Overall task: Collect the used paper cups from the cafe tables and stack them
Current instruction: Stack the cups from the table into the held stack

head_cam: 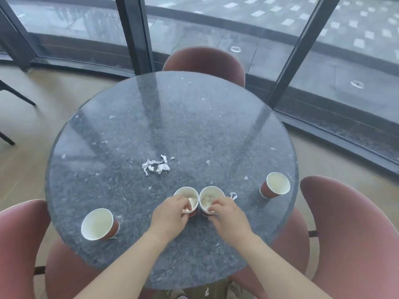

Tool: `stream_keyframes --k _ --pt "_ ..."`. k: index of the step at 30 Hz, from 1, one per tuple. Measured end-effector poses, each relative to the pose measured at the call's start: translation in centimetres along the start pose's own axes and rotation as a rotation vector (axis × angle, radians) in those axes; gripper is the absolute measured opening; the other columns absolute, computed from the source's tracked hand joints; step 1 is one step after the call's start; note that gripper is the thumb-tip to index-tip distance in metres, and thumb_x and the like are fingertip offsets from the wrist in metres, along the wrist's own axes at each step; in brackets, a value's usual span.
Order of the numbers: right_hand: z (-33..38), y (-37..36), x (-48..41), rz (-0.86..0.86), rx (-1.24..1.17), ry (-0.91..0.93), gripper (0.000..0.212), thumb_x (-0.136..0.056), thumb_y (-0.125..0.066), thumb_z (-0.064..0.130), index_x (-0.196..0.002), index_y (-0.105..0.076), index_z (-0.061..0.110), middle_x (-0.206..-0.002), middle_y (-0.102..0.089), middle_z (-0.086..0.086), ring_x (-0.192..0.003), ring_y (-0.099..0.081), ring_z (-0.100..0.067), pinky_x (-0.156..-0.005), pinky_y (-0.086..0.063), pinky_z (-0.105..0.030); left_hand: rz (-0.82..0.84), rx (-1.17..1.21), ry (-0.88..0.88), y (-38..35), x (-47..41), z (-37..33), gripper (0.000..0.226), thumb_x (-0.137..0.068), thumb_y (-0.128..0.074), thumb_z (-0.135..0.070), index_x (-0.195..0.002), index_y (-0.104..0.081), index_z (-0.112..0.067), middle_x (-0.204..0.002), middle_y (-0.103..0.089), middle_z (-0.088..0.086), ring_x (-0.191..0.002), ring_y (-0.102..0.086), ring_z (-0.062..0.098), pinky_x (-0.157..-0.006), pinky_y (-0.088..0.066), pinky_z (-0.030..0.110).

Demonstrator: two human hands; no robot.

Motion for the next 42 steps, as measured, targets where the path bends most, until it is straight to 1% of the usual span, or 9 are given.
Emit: stream_keyframes --k 6,12,19,23,26,31,34,39,42 --pt "-2.7 4.0 -0.4 -0.184 -0.131 0.053 0.022 -0.082 -0.067 0.018 -0.104 -0.067 0.016 -0.108 -0.064 -0.001 -0.102 -0.057 -0.019 -0.085 -0.044 -0.025 -0.034 0.047 -0.009 0.3 -0.5 -0.5 0.017 -0.080 -0.066 -0.038 -0.094 -0.058 -0.034 -0.097 -0.056 -0.022 -0.095 -0.052 0.007 -0.072 -0.045 0.027" --pt "-7.6 3.8 -3.3 -0.068 -0.126 -0.034 0.024 -0.085 -0.062 0.014 -0.109 -0.063 0.017 -0.110 -0.061 0.001 -0.104 -0.053 -0.021 -0.085 -0.041 -0.025 -0.116 0.099 0.066 1.4 -1.0 -0.7 0.012 -0.081 -0.064 -0.033 -0.086 -0.055 -0.040 -0.081 -0.049 -0.020 -0.084 -0.050 0.007 -0.063 -0.036 0.024" --pt "-10.9 -1.9 -5.2 0.244 -0.006 -0.063 0.036 -0.083 -0.060 0.009 -0.117 -0.057 0.018 -0.126 -0.049 0.002 -0.113 -0.046 -0.021 -0.092 -0.043 -0.030 -0.181 0.063 0.166 1.3 0.1 0.8 0.020 -0.080 -0.065 -0.024 -0.098 -0.058 -0.028 -0.105 -0.047 -0.013 -0.095 -0.046 0.009 -0.070 -0.048 0.030" --pt "-11.4 -3.1 -6.0 0.243 -0.030 -0.109 0.026 -0.082 -0.050 -0.001 -0.096 -0.066 0.015 -0.106 -0.053 -0.005 -0.104 -0.050 -0.025 -0.083 -0.041 -0.028 -0.184 0.053 0.205 1.2 0.4 1.4 0.027 -0.081 -0.065 -0.024 -0.106 -0.056 -0.027 -0.119 -0.043 -0.012 -0.107 -0.044 0.009 -0.077 -0.050 0.033" --pt "-10.3 -1.8 -6.5 0.165 -0.103 -0.108 0.025 -0.080 -0.050 -0.005 -0.085 -0.069 0.011 -0.093 -0.060 -0.008 -0.090 -0.058 -0.025 -0.077 -0.043 -0.029 -0.169 0.077 0.212 1.2 0.3 1.6 0.028 -0.081 -0.063 -0.022 -0.108 -0.055 -0.026 -0.124 -0.042 -0.008 -0.112 -0.045 0.013 -0.085 -0.048 0.035" --pt "-3.4 6.2 -6.9 -0.301 -0.428 0.073 0.018 -0.079 -0.059 -0.005 -0.079 -0.066 0.012 -0.081 -0.057 0.005 -0.070 -0.057 -0.011 -0.064 -0.048 -0.016 -0.130 0.084 0.248 0.8 0.1 1.8 0.033 -0.084 -0.060 -0.023 -0.114 -0.050 -0.030 -0.127 -0.038 -0.012 -0.093 -0.056 0.012 -0.070 -0.043 0.026" --pt "2.0 6.7 -6.5 -0.233 -0.477 0.247 0.018 -0.080 -0.059 -0.003 -0.083 -0.065 0.014 -0.082 -0.058 0.006 -0.070 -0.055 -0.005 -0.066 -0.048 -0.012 -0.087 0.159 0.277 0.2 -0.1 1.8 0.038 -0.086 -0.057 -0.019 -0.121 -0.047 -0.028 -0.126 -0.039 -0.011 -0.081 -0.057 0.015 -0.076 -0.045 0.028" --pt "4.7 2.3 -5.7 -0.003 -0.410 0.233 0.016 -0.084 -0.056 0.002 -0.091 -0.065 0.013 -0.090 -0.062 0.001 -0.080 -0.056 -0.010 -0.075 -0.050 -0.027 -0.104 0.265 0.275 0.6 -0.7 2.1 0.030 -0.083 -0.055 -0.005 -0.105 -0.058 -0.025 -0.107 -0.052 -0.006 -0.097 -0.054 0.015 -0.083 -0.042 0.025" --pt "4.1 0.7 -5.7 0.001 -0.410 0.150 0.017 -0.083 -0.059 0.005 -0.095 -0.065 0.015 -0.095 -0.065 0.001 -0.079 -0.055 -0.006 -0.072 -0.045 -0.009 -0.138 0.273 0.272 1.1 -0.9 2.5 0.027 -0.082 -0.054 -0.003 -0.100 -0.060 -0.023 -0.097 -0.052 -0.008 -0.097 -0.055 0.015 -0.080 -0.041 0.023"
Point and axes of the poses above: each hand's wrist, its own x-axis away from the middle knuckle, its own y-axis out of the back of the hand, z = x × y, the point moved 8 cm from there along -x, towards the middle knuckle
